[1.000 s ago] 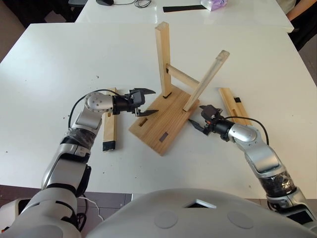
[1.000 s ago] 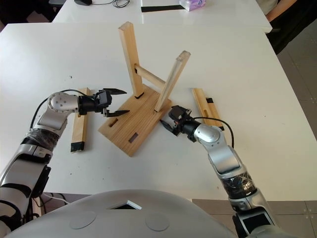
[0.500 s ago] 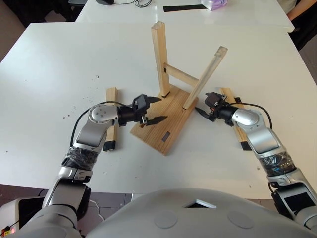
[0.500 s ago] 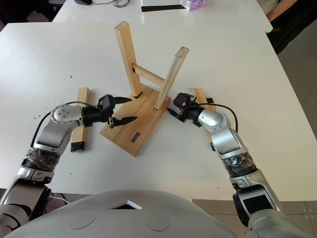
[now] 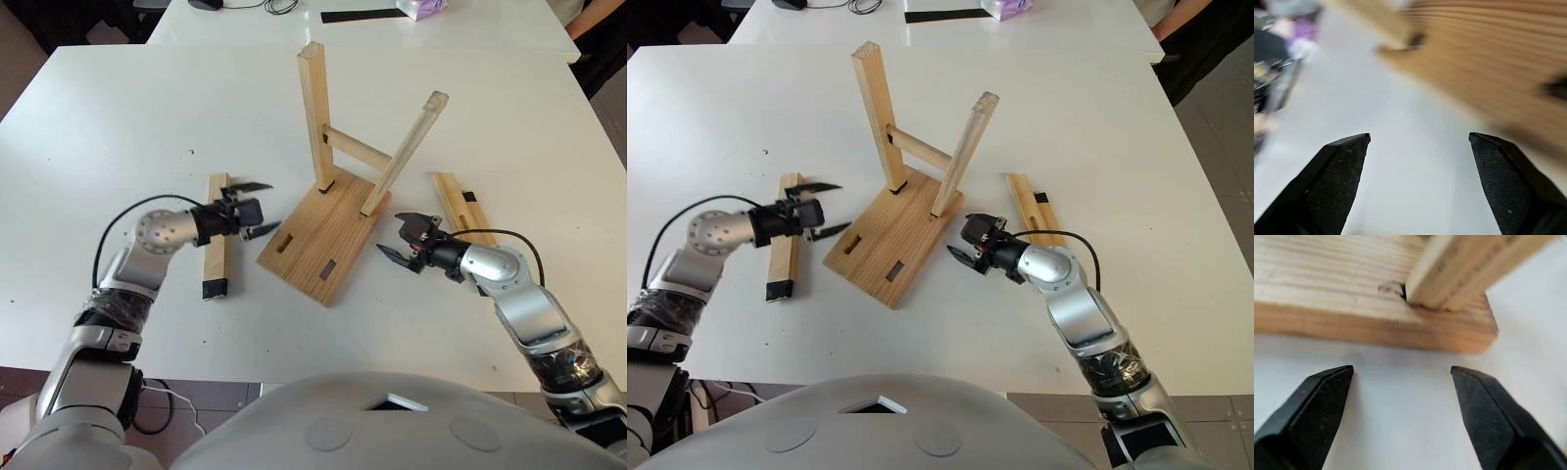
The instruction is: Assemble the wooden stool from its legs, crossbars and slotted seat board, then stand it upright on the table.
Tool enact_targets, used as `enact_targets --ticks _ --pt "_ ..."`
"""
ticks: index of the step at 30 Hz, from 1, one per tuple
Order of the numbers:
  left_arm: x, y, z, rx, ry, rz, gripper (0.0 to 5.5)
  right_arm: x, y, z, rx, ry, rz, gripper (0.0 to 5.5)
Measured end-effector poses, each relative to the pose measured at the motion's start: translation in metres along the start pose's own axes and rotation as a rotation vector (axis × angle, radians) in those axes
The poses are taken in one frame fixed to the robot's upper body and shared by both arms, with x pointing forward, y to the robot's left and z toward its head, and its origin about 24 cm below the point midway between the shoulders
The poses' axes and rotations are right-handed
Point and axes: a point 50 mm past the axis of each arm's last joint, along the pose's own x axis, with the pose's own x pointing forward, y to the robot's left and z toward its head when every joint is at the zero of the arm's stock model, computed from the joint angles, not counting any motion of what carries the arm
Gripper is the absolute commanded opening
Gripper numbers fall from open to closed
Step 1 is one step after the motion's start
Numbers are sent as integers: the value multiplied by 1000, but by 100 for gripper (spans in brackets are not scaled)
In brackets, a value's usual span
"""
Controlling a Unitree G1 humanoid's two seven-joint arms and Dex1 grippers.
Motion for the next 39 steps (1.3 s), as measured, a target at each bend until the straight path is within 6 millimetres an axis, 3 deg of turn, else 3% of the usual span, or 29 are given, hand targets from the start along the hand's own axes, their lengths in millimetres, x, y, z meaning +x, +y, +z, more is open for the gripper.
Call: enact_targets --ticks 8,13,18,22,26,30,34,36,39 --pt "5 -3 17 -91 -94 -45 375 4 -17 -2 -23 29 -69 369" --pt "5 1 32 -102 -159 -35 375 4 -16 -2 -43 19 -58 369" --pt "2 -4 29 -147 -152 -12 375 1 -12 -2 -39 11 -31 369" --pt "-16 4 27 -238 -156 107 375 -21 -17 -5 11 19 -45 369" --pt "-44 1 37 -399 -211 239 375 -55 -39 7 89 -24 -152 369" --pt "-74 6 24 -502 -119 427 375 -78 -56 14 166 -66 -245 369" --pt "-91 11 7 -522 34 566 375 -90 -70 -4 225 0 -343 369" --pt "-90 10 3 -538 67 607 375 -94 -72 -28 290 86 -389 369" --pt "-79 7 10 -565 23 624 375 -92 -70 -37 392 69 -378 369"
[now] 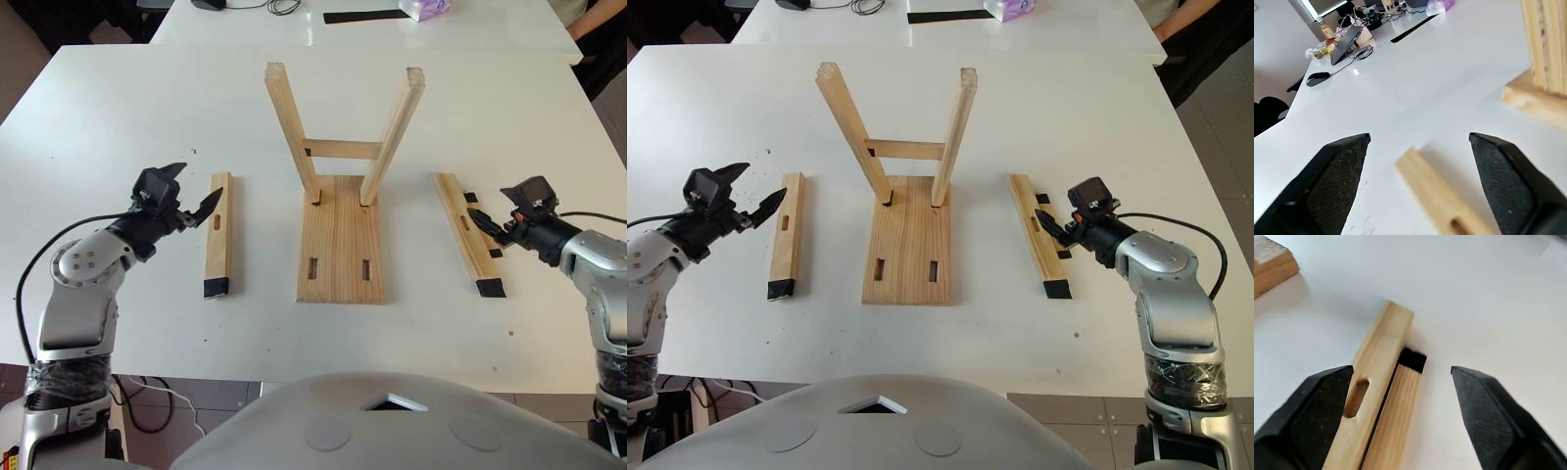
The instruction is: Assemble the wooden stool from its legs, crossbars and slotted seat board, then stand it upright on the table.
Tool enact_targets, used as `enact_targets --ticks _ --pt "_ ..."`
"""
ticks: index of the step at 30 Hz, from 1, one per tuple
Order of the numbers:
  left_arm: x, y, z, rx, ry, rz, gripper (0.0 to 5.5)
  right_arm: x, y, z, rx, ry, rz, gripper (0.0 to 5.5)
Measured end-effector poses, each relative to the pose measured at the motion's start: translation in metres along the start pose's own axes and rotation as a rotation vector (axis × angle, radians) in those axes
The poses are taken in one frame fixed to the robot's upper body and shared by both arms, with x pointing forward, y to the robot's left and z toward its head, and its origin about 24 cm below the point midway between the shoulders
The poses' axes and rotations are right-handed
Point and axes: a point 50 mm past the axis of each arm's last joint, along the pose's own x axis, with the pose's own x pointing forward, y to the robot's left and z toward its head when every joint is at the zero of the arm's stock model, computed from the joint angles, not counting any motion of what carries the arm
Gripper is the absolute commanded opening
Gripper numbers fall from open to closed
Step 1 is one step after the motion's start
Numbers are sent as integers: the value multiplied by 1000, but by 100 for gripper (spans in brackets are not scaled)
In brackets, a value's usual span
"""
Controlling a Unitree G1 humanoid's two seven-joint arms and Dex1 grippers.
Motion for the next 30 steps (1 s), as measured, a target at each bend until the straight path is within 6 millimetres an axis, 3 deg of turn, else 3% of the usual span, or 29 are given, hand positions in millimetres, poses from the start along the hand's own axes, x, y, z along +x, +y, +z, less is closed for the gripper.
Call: enact_targets --ticks 4,10,15,24,30 --pt "1 -6 0 -30 -13 12 375 3 -1 -9 97 10 17 369" --pt "1 -6 -5 -44 0 30 375 5 -18 -18 191 15 -64 369" --pt "4 -11 -7 -63 -5 36 375 7 -27 -18 149 26 -100 369" --pt "8 -17 -8 -39 -7 23 375 17 -6 -33 15 80 -27 369" --pt "6 -21 -12 -37 1 10 375 16 3 -28 -16 62 8 369"
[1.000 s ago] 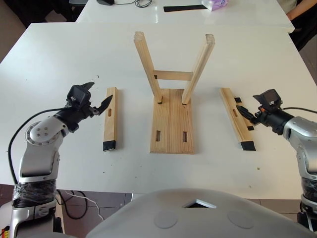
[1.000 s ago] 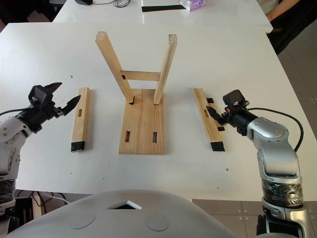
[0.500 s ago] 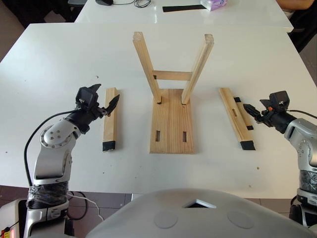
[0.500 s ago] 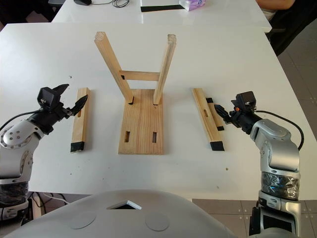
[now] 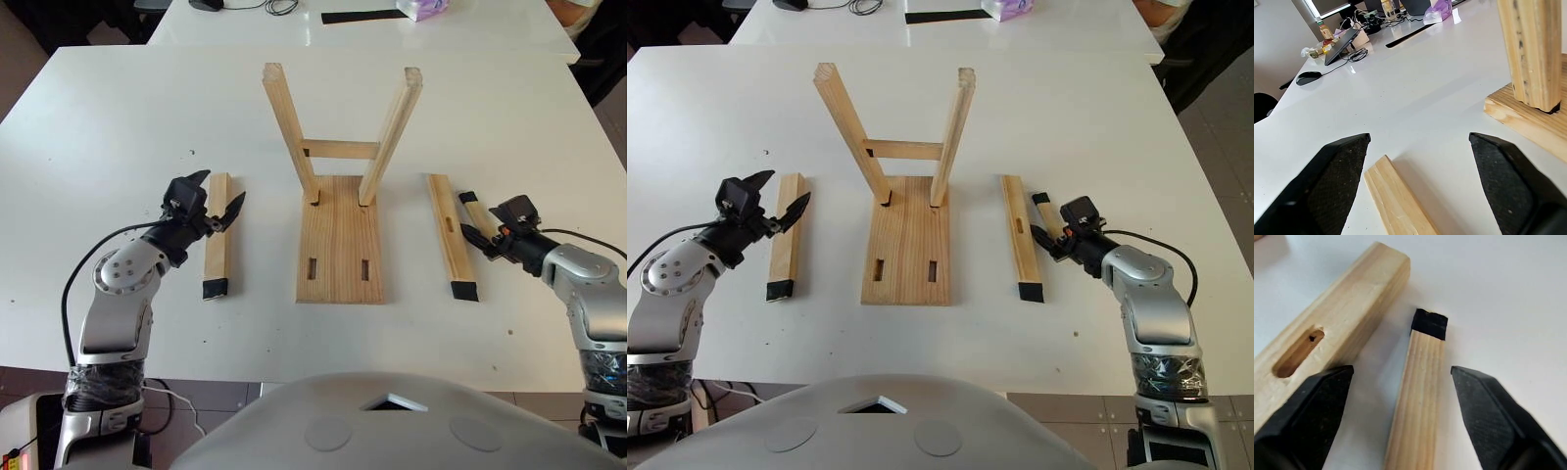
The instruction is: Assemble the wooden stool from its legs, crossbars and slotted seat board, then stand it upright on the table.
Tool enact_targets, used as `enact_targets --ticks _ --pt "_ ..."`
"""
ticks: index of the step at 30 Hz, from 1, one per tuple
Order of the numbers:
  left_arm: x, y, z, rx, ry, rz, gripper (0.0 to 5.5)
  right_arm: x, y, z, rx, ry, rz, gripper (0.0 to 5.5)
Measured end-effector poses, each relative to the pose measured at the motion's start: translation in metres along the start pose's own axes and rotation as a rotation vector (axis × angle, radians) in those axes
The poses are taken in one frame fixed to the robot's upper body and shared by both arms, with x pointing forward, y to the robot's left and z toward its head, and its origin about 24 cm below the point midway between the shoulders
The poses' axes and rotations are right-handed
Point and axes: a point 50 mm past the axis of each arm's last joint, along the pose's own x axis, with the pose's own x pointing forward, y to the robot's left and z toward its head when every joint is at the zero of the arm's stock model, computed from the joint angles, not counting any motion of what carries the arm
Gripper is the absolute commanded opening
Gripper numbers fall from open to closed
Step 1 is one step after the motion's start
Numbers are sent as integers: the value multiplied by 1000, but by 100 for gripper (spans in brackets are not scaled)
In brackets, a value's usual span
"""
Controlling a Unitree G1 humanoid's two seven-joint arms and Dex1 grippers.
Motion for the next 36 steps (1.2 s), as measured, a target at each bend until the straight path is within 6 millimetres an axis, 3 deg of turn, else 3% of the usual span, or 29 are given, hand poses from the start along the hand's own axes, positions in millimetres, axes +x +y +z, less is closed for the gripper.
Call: enact_targets --ticks 16,32,36 --pt "-3 -4 -4 0 19 -3 375 -10 -4 -13 15 27 -27 369" --pt "0 0 1 -11 16 -4 375 -15 1 -17 -7 39 27 132" --pt "4 3 9 -45 -11 -15 375 -10 -1 -13 -8 31 10 130"
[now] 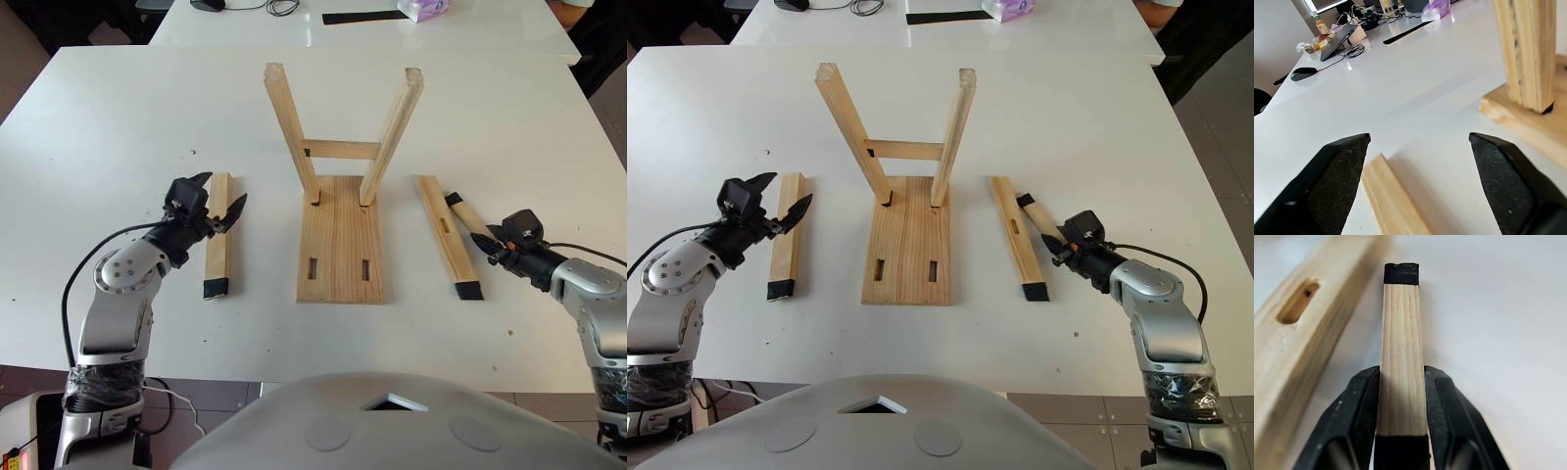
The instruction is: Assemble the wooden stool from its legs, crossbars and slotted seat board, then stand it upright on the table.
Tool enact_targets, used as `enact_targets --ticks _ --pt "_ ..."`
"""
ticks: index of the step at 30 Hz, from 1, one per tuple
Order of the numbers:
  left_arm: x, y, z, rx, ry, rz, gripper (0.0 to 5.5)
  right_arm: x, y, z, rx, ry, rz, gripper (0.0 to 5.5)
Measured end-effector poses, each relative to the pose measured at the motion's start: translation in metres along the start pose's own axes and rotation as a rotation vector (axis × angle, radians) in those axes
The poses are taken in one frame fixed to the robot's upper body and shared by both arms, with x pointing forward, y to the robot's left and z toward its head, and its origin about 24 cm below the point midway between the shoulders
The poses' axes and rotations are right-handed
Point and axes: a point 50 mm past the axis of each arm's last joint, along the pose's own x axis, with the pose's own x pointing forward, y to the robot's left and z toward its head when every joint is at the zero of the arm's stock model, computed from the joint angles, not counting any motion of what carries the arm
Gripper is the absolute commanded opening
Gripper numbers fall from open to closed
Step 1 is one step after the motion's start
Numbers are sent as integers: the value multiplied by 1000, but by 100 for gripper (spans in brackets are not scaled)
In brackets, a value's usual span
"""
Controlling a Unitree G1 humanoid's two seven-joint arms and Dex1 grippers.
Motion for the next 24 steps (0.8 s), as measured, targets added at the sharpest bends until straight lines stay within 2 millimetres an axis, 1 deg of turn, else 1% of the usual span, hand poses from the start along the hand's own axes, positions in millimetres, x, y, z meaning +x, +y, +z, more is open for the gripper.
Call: enact_targets --ticks 3,5,7,8,9,10,11,12,14,15,16,19,22,23,24 --pt "1 3 10 -30 -39 -1 375 4 -2 2 17 -11 -39 129" --pt "0 4 22 -64 -86 -23 375 7 -7 10 52 -56 -95 129" --pt "-1 2 37 -109 -147 -63 375 5 -19 27 71 -133 -159 129" --pt "-2 2 47 -140 -188 -89 375 3 -26 39 82 -188 -187 129" --pt "-3 1 57 -168 -227 -116 375 0 -30 51 94 -246 -196 129" --pt "-4 1 70 -185 -277 -144 375 -4 -35 69 103 -331 -193 129" --pt "-5 1 78 -198 -311 -166 375 -7 -36 83 108 -394 -176 129" --pt "-6 -1 90 -218 -359 -199 375 -13 -34 100 121 -485 -127 129" --pt "-8 -7 113 -249 -456 -283 375 -25 -22 136 147 -668 42 129" --pt "-9 -10 121 -264 -493 -321 375 -31 -14 149 151 -735 134 129" --pt "-9 -13 127 -285 -518 -351 375 -37 -5 157 161 -779 233 129" --pt "-11 -20 145 -353 -591 -446 375 -53 23 171 157 -836 561 129" --pt "-12 -34 166 -402 -651 -598 375 -71 49 181 98 -814 919 129" --pt "-11 -37 167 -418 -651 -631 375 -74 52 183 114 -812 1004 129" --pt "-10 -39 167 -431 -644 -655 357 -74 53 185 140 -812 1061 129"
